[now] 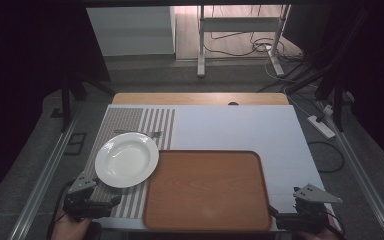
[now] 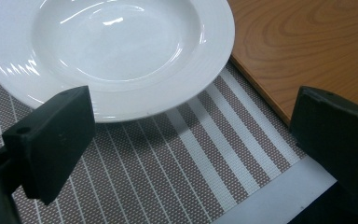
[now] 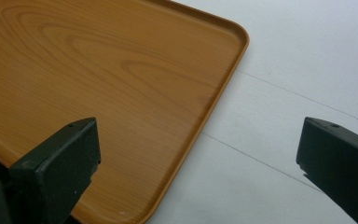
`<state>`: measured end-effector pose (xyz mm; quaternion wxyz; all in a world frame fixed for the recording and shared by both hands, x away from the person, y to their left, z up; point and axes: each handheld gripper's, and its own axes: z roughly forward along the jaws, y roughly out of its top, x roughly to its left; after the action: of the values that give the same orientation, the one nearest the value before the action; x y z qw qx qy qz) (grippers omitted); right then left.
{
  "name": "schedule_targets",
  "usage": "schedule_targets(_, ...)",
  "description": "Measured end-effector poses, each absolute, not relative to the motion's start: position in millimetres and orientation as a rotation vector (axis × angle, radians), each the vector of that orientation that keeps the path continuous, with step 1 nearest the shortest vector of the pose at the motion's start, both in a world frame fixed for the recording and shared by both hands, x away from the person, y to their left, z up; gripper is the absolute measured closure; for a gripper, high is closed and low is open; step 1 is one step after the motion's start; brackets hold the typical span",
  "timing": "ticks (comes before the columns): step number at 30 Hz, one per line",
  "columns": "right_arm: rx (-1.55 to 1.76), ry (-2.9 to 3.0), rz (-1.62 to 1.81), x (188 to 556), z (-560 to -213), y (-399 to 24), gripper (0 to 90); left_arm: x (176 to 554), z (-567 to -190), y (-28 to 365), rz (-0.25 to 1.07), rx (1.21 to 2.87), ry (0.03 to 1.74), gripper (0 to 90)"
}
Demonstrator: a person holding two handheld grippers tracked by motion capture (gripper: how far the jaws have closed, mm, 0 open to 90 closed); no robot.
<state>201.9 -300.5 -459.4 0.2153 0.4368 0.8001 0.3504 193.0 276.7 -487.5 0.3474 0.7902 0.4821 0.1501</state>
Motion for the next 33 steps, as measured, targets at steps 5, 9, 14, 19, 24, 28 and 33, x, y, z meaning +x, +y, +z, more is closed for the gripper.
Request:
schedule_targets(5, 1.191, 2.230, 0.967, 201.4, -459.5, -299.2, 0.1, 193.4, -487.7, 280.4, 0.368, 2.020, 1.263, 0.6)
schedule_targets(9, 1.190, 2.231, 0.972, 201.3, -459.4, -299.7, 0.1, 193.6, -487.8, 281.7, 0.358, 2.010, 1.265, 0.2)
schedule_targets(14, 1.187, 2.234, 0.973, 201.2, -459.5, -299.6, 0.0, 193.5, -487.6, 281.9, 0.356, 2.013, 1.260, 0.0)
schedule_targets(19, 1.187, 2.235, 0.973, 201.3, -459.5, -299.7, 0.1, 194.2, -487.9, 281.5, 0.339, 2.020, 1.244, 0.0)
schedule_targets(24, 1.185, 2.237, 0.974, 201.3, -459.5, -299.5, 0.1, 194.9, -488.1, 283.5, 0.310, 2.011, 1.237, 1.1)
schedule_targets(28, 1.184, 2.237, 0.973, 201.2, -459.6, -299.3, 0.1, 195.5, -488.3, 284.6, 0.286, 2.008, 1.220, 1.9)
schedule_targets(33, 1.183, 2.238, 0.973, 201.2, -459.6, -299.3, 0.1, 195.5, -488.5, 288.6, 0.260, 1.975, 1.214, 1.7)
